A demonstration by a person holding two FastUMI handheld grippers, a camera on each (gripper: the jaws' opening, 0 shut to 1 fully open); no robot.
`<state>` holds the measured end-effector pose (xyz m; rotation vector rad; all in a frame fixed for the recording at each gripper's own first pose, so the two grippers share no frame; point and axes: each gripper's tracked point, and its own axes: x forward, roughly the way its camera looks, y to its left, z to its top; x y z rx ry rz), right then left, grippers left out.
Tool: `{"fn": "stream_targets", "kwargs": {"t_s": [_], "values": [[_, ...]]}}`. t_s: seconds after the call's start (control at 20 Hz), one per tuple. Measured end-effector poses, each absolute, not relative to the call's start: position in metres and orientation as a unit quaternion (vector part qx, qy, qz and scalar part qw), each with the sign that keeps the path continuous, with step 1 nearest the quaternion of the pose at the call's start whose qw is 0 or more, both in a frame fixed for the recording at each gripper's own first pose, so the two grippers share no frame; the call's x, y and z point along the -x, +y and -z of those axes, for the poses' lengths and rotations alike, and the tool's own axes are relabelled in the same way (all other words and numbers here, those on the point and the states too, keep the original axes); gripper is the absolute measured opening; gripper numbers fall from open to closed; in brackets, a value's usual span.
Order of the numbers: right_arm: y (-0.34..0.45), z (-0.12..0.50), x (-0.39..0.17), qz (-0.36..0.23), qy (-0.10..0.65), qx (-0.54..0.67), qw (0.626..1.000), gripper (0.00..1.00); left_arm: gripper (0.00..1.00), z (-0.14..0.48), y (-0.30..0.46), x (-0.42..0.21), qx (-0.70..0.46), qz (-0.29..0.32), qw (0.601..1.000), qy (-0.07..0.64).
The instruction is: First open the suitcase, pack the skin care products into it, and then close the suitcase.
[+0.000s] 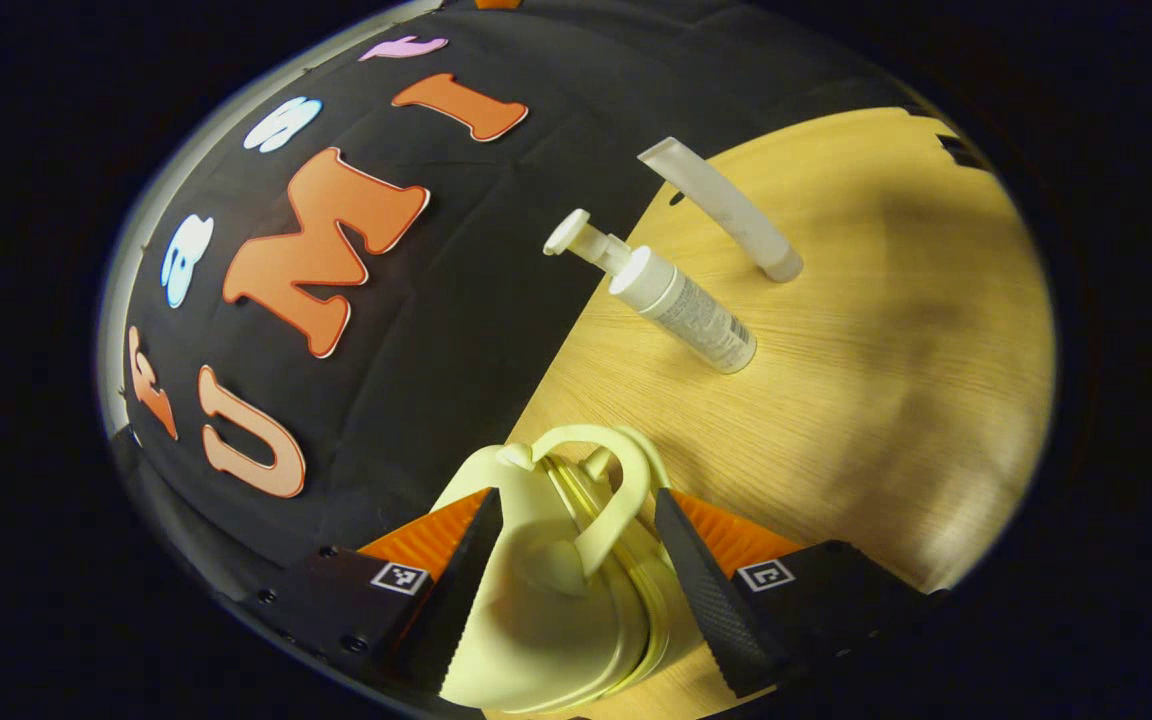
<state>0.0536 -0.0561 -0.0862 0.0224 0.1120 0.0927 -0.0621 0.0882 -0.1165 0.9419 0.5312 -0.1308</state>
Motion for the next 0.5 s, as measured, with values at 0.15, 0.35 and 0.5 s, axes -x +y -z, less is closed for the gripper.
{"fn": "stream_targets", "kwargs": {"t_s": [0.15,0.35,0.5], "values": [[-0.054,0.093,-0.053,-0.051,0.063,-0.010,0.997,0.96,0.94,0.110,0.100,0.059,-0.496,0.057,0.829,0.252],[-0.050,0.098,-0.054,-0.056,0.069,-0.007,0.996,0.96,0.55,0.112,0.100,0.059,-0.509,0.070,0.816,0.264],[-0.044,0.101,-0.055,-0.057,0.074,-0.008,0.996,0.96,0.17,0.109,0.103,0.059,-0.508,0.068,0.817,0.263]]}}
